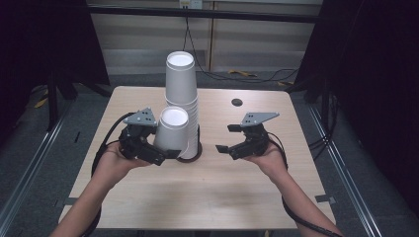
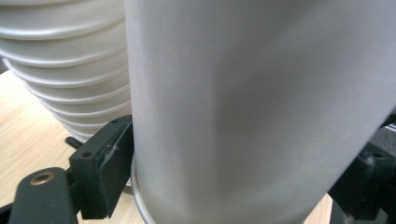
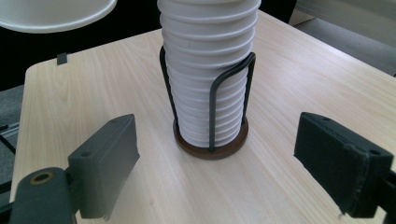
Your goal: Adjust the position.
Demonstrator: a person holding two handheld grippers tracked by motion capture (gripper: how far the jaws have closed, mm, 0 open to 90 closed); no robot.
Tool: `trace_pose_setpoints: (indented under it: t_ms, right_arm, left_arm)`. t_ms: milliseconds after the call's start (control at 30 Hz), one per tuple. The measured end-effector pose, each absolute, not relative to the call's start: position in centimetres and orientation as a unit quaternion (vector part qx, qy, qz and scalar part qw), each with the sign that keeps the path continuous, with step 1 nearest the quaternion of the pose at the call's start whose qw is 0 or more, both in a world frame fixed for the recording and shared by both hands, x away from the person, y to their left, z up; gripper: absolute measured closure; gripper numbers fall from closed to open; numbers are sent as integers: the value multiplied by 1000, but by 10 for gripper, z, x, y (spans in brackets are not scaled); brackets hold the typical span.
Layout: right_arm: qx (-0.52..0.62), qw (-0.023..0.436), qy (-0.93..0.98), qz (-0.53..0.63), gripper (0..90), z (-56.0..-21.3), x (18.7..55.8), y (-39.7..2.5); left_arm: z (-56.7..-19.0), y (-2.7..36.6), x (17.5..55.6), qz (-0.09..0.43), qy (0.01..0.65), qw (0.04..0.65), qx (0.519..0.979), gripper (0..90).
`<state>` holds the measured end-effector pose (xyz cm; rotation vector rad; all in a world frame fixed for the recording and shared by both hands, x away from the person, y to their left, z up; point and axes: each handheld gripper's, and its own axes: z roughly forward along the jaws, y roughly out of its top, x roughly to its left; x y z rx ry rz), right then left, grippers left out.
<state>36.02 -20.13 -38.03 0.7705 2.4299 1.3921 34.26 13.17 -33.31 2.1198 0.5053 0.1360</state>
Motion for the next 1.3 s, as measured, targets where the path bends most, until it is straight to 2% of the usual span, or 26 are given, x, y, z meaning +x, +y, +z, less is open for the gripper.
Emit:
trace_pose_setpoints:
  t_ms: [967, 1300]
  right_arm:
    - [237, 95, 867, 427, 132, -387, 352, -218]
    - [231, 71, 882, 404, 148, -388, 351, -219]
  left_arm:
    - [-356, 98, 339, 47, 173, 402, 898, 138]
    - [-362, 87, 339, 49, 159, 373, 913, 140]
